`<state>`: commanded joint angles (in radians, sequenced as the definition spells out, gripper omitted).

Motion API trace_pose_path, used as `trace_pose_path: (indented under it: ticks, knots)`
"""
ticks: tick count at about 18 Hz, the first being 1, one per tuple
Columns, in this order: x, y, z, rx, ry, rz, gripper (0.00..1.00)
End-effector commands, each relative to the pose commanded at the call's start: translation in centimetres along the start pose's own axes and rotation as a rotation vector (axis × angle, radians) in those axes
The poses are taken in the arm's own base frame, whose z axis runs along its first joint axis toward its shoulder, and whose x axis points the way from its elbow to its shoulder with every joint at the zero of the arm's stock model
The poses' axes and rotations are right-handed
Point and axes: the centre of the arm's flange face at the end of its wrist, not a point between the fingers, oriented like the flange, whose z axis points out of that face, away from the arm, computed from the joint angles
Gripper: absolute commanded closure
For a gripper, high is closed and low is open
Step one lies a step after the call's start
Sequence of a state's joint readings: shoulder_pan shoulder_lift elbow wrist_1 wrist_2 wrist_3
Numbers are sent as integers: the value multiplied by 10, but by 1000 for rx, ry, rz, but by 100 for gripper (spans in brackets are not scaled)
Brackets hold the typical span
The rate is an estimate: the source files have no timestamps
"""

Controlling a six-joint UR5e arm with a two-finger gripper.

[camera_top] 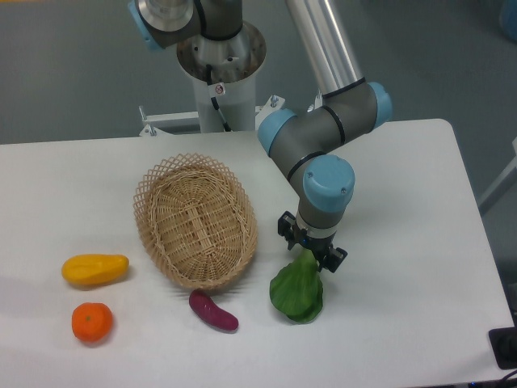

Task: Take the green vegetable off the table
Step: 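Close the gripper on the bok choy stem, then lift the held bok choy up and away from the basket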

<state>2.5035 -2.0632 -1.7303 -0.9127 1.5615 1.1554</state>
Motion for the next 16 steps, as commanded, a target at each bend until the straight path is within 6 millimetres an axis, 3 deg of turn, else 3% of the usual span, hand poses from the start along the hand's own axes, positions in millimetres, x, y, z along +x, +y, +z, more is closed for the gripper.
trace_pose_path:
  ticks: [4,10,16]
  knots:
    - [-5,-2,-4,2,-9,-26,100]
    - [-18,-7,-32,19,-45,-21,100]
    - [-40,-4,-78,17,-28,-37,99]
